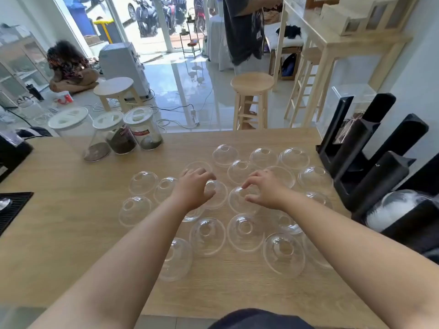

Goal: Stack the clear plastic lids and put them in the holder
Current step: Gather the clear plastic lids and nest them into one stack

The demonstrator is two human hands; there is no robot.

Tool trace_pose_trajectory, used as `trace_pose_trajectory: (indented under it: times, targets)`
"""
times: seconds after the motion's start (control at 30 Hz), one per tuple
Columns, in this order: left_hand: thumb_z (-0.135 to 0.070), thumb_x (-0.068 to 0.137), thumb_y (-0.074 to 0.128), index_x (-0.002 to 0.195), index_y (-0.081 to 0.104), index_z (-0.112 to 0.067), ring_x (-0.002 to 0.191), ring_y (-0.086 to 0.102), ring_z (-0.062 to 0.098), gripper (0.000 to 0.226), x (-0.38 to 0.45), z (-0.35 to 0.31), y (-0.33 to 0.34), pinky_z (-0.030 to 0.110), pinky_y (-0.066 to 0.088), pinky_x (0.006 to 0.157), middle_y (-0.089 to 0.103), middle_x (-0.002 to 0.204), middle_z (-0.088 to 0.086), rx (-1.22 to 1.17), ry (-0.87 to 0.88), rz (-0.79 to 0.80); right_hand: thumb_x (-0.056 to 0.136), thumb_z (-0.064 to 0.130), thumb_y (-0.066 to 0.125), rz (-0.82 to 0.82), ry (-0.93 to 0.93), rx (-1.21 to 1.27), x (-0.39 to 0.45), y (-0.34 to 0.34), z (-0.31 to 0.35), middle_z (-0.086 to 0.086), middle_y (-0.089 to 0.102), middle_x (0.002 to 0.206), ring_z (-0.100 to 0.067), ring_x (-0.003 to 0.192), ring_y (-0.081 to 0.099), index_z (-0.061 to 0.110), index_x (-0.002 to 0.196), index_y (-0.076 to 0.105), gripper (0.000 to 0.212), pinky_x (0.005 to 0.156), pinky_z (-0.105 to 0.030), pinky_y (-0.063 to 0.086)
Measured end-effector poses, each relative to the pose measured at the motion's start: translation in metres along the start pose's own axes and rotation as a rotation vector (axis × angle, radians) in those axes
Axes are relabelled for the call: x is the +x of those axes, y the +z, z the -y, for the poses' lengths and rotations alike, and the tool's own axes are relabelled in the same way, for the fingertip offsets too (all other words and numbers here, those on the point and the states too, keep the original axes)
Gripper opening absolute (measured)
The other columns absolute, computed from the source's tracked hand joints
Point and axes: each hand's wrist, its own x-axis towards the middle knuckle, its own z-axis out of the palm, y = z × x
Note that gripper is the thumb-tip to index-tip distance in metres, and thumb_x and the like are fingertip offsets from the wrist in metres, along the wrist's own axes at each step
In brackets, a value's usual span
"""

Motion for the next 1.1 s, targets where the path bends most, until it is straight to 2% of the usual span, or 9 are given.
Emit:
trace_pose_trajectory:
  times: [0.13,0.33,0.47,0.6,0.7,0.87,1.0,1.1]
  targets:
    - [-0.049,0.086,0.064,0.114,0.066,-0.029,0.118,0.053,0.022,0.034,-0.015,0.007,0.016,0.039,0.037,0.102,0.06,0.121,-0.006,-0.03,-0.084,-0.041,0.084,0.043,0.065,0.019,0.056,-0.061,-0.01,0.012,-0.002,0.005,0.046,0.137,-0.023,0.136,0.026,0.035,0.115,0.064,0.032,0.113,-0.041,0.024]
    - [-0.049,0.086,0.064,0.116,0.065,-0.033,0.119,0.053,0.021,0.034,-0.017,0.005,0.023,0.039,0.038,0.101,0.057,0.119,-0.005,-0.084,-0.146,-0.05,0.088,0.043,0.059,0.011,0.065,-0.168,-0.013,0.014,0.002,0.004,0.042,0.141,-0.025,0.137,0.022,0.037,0.119,0.06,0.031,0.11,-0.041,0.024]
    - [-0.052,0.088,0.06,0.122,0.061,-0.034,0.128,0.043,0.024,0.039,-0.018,0.001,0.027,0.039,0.034,0.104,0.05,0.131,-0.004,-0.061,-0.155,0.0,0.089,0.045,0.057,0.024,0.07,-0.181,-0.013,0.014,0.004,0.004,0.04,0.143,-0.026,0.137,0.02,0.035,0.114,0.06,0.028,0.109,-0.043,0.022]
    - [-0.053,0.088,0.059,0.113,0.062,-0.033,0.131,0.037,0.025,0.032,-0.016,0.001,0.028,0.041,0.031,0.108,0.046,0.135,-0.005,-0.131,-0.148,0.045,0.089,0.046,0.058,0.008,0.09,-0.116,-0.017,0.009,0.006,0.006,0.039,0.144,-0.026,0.138,0.018,0.034,0.104,0.064,0.021,0.11,-0.043,0.019]
    - [-0.053,0.087,0.061,0.103,0.062,-0.034,0.134,0.034,0.025,0.025,-0.012,0.002,0.024,0.041,0.029,0.11,0.046,0.138,-0.007,-0.185,-0.121,0.04,0.088,0.046,0.058,-0.065,0.085,-0.057,-0.024,-0.001,0.009,0.009,0.039,0.145,-0.025,0.137,0.018,0.035,0.096,0.064,0.015,0.11,-0.045,0.019]
    - [-0.046,0.087,0.066,0.098,0.062,-0.03,0.143,0.026,0.028,0.02,-0.009,0.001,0.019,0.043,0.023,0.115,0.041,0.15,-0.007,-0.308,-0.084,0.031,0.086,0.044,0.063,-0.189,0.051,0.052,-0.052,-0.011,0.02,0.013,0.043,0.142,-0.023,0.135,0.021,0.036,0.088,0.064,0.008,0.111,-0.046,0.018]
    - [-0.043,0.087,0.068,0.093,0.062,-0.028,0.143,0.028,0.024,0.017,-0.01,0.0,0.008,0.044,0.025,0.115,0.04,0.152,-0.007,-0.45,-0.048,-0.005,0.087,0.048,0.06,-0.051,0.022,0.028,-0.077,0.002,0.029,0.017,0.039,0.142,-0.019,0.14,0.012,0.042,0.088,0.059,0.006,0.111,-0.043,0.011]
    - [-0.041,0.087,0.069,0.091,0.063,-0.026,0.141,0.031,0.019,0.018,-0.02,-0.002,-0.005,0.039,0.027,0.112,0.042,0.149,-0.008,-0.542,-0.017,-0.064,0.088,0.049,0.058,0.014,0.015,-0.005,-0.081,0.02,0.031,0.016,0.038,0.145,-0.019,0.141,0.009,0.04,0.094,0.061,0.012,0.111,-0.041,0.006]
